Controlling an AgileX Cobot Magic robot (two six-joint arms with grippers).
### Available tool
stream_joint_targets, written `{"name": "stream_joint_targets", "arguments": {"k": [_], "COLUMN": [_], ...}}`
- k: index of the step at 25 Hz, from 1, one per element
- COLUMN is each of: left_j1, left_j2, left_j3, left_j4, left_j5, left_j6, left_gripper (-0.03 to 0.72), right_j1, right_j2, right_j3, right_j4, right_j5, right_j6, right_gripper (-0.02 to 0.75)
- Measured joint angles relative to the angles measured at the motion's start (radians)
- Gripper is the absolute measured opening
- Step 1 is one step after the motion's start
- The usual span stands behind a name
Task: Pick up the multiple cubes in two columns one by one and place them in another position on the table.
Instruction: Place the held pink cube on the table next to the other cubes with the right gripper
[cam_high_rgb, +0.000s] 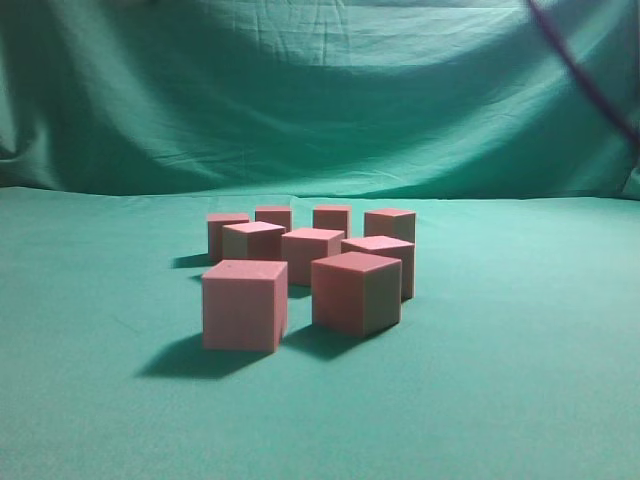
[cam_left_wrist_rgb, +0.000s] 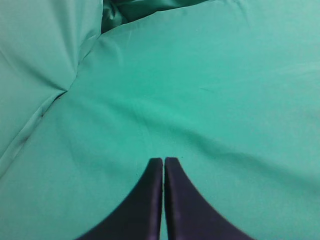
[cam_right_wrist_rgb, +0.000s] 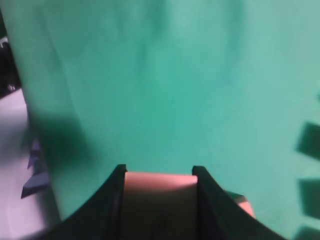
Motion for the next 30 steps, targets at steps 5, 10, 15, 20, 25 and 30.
{"name": "stream_joint_targets", "arguments": {"k": [5,10,15,20,25,30], "left_j1": [0.000,0.000,0.000,0.000,0.000,0.000], "left_j2": [0.000,0.000,0.000,0.000,0.000,0.000], "left_j3": [0.000,0.000,0.000,0.000,0.000,0.000], "left_j4": [0.000,0.000,0.000,0.000,0.000,0.000], "left_j5": [0.000,0.000,0.000,0.000,0.000,0.000], "left_j6": [0.000,0.000,0.000,0.000,0.000,0.000], "left_gripper": [0.000,0.000,0.000,0.000,0.000,0.000], "right_j1": [0.040,0.040,0.040,0.042,0.050,0.050], "right_j2": [0.115,0.181,0.208,0.237,0.245,0.275], "right_j3": [0.000,0.000,0.000,0.000,0.000,0.000], "right_j4": [0.000,-0.048,-0.203,-0.254,-0.256,-0.256], "right_j5": [-0.044,-0.144,-0.204,-0.206,-0.206,-0.208], "right_j6": [0.045,0.154,0.353,0.445,0.458,0.476], "right_gripper": [0.268,0.268,0.268,0.268,0.268,0.268]}}
